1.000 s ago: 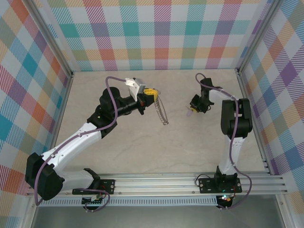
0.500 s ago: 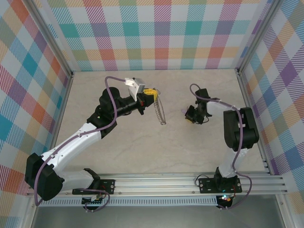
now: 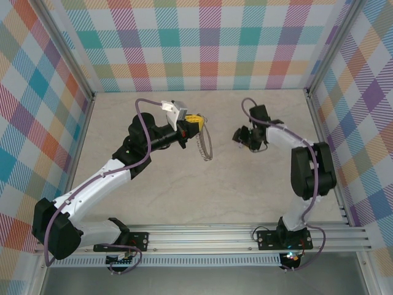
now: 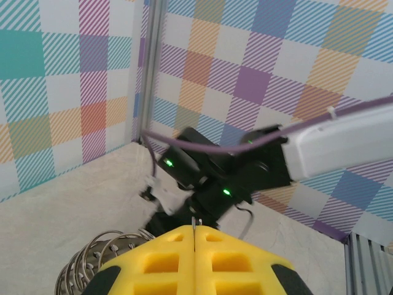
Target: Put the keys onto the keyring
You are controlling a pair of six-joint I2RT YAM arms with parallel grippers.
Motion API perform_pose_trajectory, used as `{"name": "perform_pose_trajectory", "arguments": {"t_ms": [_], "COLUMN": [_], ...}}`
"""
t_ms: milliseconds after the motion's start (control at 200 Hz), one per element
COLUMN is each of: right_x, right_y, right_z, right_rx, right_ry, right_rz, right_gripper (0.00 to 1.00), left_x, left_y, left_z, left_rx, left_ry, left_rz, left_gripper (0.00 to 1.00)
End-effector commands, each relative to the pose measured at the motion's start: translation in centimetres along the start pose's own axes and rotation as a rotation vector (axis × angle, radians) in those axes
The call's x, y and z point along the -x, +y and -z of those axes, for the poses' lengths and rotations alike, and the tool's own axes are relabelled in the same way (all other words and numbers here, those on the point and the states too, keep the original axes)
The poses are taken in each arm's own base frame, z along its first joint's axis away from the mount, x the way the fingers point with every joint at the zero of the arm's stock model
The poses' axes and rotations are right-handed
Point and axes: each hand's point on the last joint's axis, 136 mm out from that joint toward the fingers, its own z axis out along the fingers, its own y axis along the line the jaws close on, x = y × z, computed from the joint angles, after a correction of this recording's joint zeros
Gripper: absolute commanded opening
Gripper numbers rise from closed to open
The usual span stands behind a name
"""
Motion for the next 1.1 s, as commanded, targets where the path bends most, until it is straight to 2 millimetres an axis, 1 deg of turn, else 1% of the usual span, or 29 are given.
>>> {"name": "perform_pose_trajectory", "arguments": {"t_ms": [0,80,160,235,300,365,480,630,750,820,925,1050,1095], "right_x": [2.2,3.4,3.7,3.5,2.9,2.2,0.2,-2.4,-4.3,-5.5,-7.8,-10.8,-11.7], "right_y": [0.8,1.1,1.3,0.7,-0.1,-0.9,-2.3,-3.8,-4.6,-4.7,-4.8,-4.5,-4.1], "right_z": [-1.9,-3.7,-5.6,-6.8,-7.2,-7.1,-6.8,-5.7,-4.5,-3.8,-3.0,-2.1,-1.8], "right_rx": [-0.012,-0.019,-0.016,-0.041,-0.061,-0.07,-0.097,-0.112,-0.113,-0.091,-0.049,-0.001,0.032], "right_ry": [0.021,0.046,0.079,0.111,0.128,0.137,0.167,0.179,0.189,0.194,0.215,0.239,0.246], "right_rz": [0.067,0.066,0.062,0.047,0.031,0.016,-0.006,-0.044,-0.078,-0.099,-0.132,-0.172,-0.191], "right_gripper": [0.52,0.52,0.51,0.47,0.45,0.45,0.43,0.41,0.41,0.4,0.4,0.4,0.4], "left_x": [1.2,1.2,1.2,1.2,1.4,1.4,1.5,1.6,1.9,2.0,2.2,2.2,2.2], "left_y": [-1.0,-0.9,-0.9,-0.8,-0.9,-1.0,-1.1,-1.3,-1.5,-1.7,-1.8,-1.8,-1.8], "left_z": [0.3,0.4,0.5,0.6,0.7,0.7,0.8,0.9,1.1,1.2,1.3,1.4,1.4], "left_rx": [-0.027,-0.021,-0.016,-0.009,-0.009,-0.009,-0.014,-0.024,-0.03,-0.035,-0.035,-0.035,-0.036], "left_ry": [-0.041,-0.042,-0.04,-0.037,-0.039,-0.038,-0.041,-0.045,-0.053,-0.055,-0.057,-0.057,-0.057], "left_rz": [-0.011,-0.018,-0.023,-0.029,-0.036,-0.038,-0.04,-0.038,-0.038,-0.04,-0.042,-0.041,-0.04], "left_gripper": [0.0,0.0,0.0,0.0,0.0,0.0,0.0,0.0,0.0,0.0,0.0,0.0,0.0]}}
